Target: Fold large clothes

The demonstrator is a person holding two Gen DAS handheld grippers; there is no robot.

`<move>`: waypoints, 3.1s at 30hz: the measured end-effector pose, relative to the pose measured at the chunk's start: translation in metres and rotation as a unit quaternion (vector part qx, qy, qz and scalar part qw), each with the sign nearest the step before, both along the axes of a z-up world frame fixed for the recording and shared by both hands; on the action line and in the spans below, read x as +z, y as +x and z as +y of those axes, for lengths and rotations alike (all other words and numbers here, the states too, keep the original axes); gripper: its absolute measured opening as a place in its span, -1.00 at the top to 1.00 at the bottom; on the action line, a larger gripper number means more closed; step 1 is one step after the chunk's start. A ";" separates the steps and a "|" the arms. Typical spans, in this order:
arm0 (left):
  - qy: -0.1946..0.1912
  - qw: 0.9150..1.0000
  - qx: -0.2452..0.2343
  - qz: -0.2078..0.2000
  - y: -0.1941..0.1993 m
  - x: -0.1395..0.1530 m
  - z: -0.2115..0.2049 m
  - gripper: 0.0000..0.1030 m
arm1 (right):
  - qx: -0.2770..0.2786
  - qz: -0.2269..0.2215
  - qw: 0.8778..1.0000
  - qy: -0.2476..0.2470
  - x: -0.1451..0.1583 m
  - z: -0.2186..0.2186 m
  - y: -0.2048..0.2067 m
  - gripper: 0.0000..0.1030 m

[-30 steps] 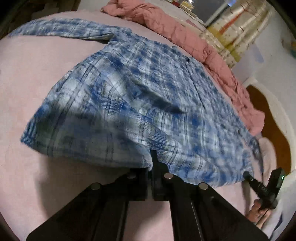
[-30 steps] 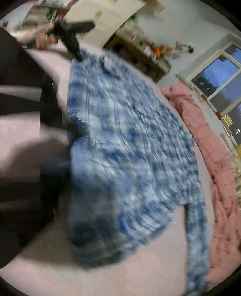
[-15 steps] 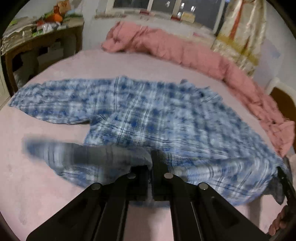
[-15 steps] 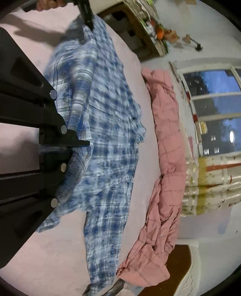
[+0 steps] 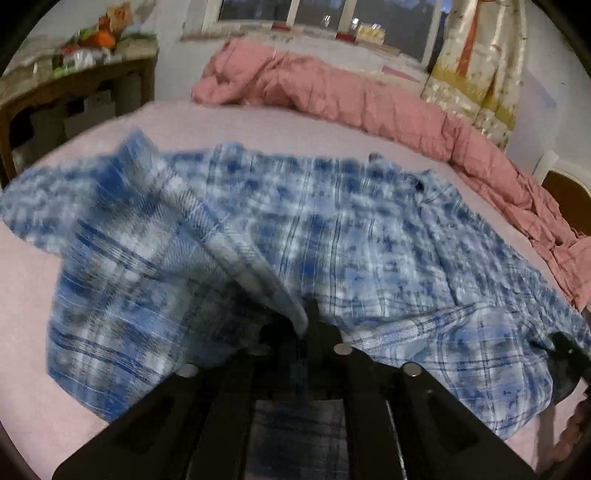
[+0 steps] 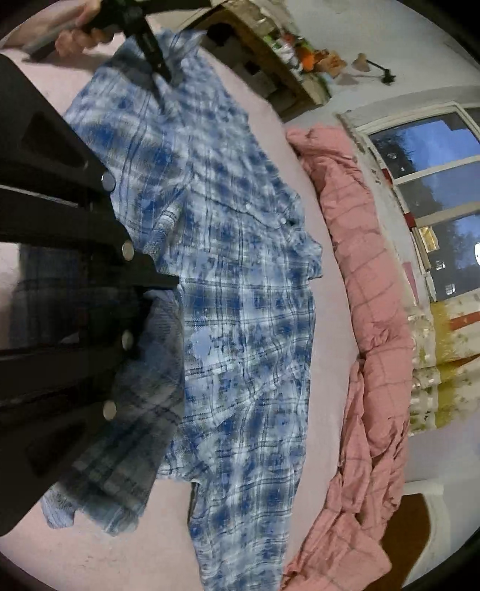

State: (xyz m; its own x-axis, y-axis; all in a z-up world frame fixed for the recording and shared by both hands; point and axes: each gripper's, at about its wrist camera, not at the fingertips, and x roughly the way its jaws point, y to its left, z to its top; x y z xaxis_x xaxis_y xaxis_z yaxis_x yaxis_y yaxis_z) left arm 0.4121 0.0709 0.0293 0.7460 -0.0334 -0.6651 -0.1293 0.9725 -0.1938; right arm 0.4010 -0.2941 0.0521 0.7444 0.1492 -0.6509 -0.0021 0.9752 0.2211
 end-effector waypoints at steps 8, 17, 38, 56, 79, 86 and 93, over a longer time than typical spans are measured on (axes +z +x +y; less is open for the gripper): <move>0.088 0.987 0.034 -0.127 -0.072 0.058 0.010 -0.66 | -0.016 -0.073 0.994 -0.084 0.052 -0.022 -0.057 -0.42; 0.077 0.997 0.029 -0.005 -0.049 0.034 0.070 -0.83 | 0.050 0.022 0.986 -0.159 0.046 -0.027 -0.055 -0.43; -0.012 0.995 0.074 0.060 -0.021 -0.018 0.106 -0.15 | -0.081 -0.051 0.995 -0.004 0.043 -0.115 -0.056 -0.31; 0.034 0.995 0.053 0.071 -0.009 -0.026 0.090 0.84 | -0.075 0.100 0.990 -0.065 -0.035 -0.099 0.005 0.91; 0.047 0.994 -0.095 0.013 -0.046 0.018 -0.014 -0.72 | 0.016 0.029 0.998 -0.061 0.010 -0.019 -0.027 -0.77; 0.100 0.987 -0.093 0.086 -0.036 -0.027 -0.046 -0.89 | 0.031 0.124 0.982 -0.140 -0.036 0.008 -0.008 -0.86; 0.101 0.987 -0.086 0.089 -0.035 -0.027 -0.046 -0.99 | 0.023 0.130 0.984 -0.119 -0.041 -0.001 -0.003 -1.00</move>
State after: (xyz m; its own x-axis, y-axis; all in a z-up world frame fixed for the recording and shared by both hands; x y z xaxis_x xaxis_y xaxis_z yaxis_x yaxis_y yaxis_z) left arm 0.3773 0.0254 0.0026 0.6110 -0.0020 -0.7916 0.0255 0.9995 0.0171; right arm 0.3976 -0.2953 0.0114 0.5433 -0.0009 -0.8396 -0.0215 0.9997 -0.0150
